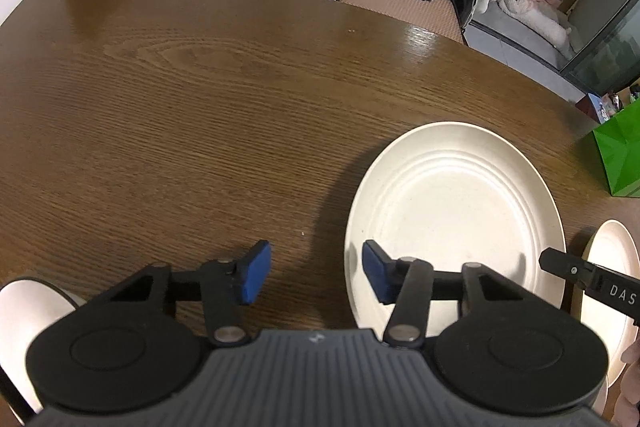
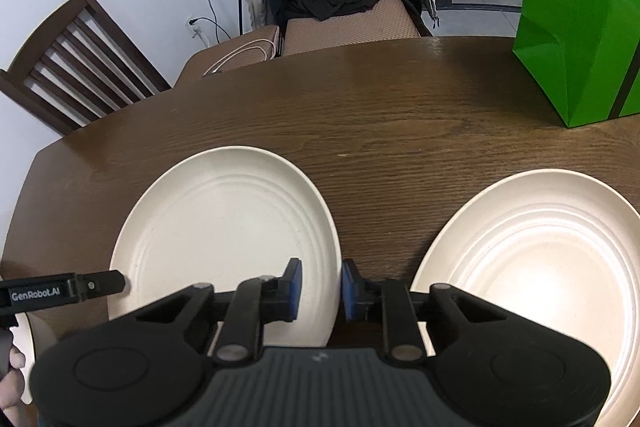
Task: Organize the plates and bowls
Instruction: 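Close the left gripper on the plate rim while the right gripper closes on it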
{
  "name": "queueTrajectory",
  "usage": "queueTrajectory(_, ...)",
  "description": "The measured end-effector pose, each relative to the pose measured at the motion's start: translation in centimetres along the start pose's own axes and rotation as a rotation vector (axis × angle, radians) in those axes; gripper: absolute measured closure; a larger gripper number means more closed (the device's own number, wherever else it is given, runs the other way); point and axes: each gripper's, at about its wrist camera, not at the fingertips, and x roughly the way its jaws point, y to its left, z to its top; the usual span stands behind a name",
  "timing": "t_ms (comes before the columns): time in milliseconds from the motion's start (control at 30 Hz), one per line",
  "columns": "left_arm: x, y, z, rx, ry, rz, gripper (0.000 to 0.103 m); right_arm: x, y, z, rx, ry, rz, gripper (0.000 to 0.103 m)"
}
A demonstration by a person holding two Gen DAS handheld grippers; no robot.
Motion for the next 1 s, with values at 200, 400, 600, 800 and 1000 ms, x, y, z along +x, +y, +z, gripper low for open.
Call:
queueTrajectory(200, 0.4, -0.2, 0.0, 0.015, -0.007, -0.012, 0.072, 0.6, -0.3, -0.4, 0.007, 0.004, -0.006, 0.09)
queueTrajectory(400, 0.6, -0.7, -0.2, 0.035, -0.019, -0.031, 0.092, 1.0, -0.4, -1.2, 0.024, -0.016, 0.01, 0.092)
queueTrajectory(600, 0.6, -1.0, -0.4, 0.047, -0.03, -0.028, 0.093, 1.1, -0.3, -1.7, 0.02, -0.034, 0.015, 0.093)
queueTrajectory(800, 0.3, -1.5, -0.7, 0.082, -0.051, 0.002, 0.093, 1.1, 0.0, -2.0, 0.012, -0.047, 0.016, 0.093)
queueTrajectory(1000, -0.2, -1.7, -0.7, 0.097, -0.073, 0.009, 0.092, 1.0, 0.2, -2.0, 0.004, -0.057, 0.015, 0.093)
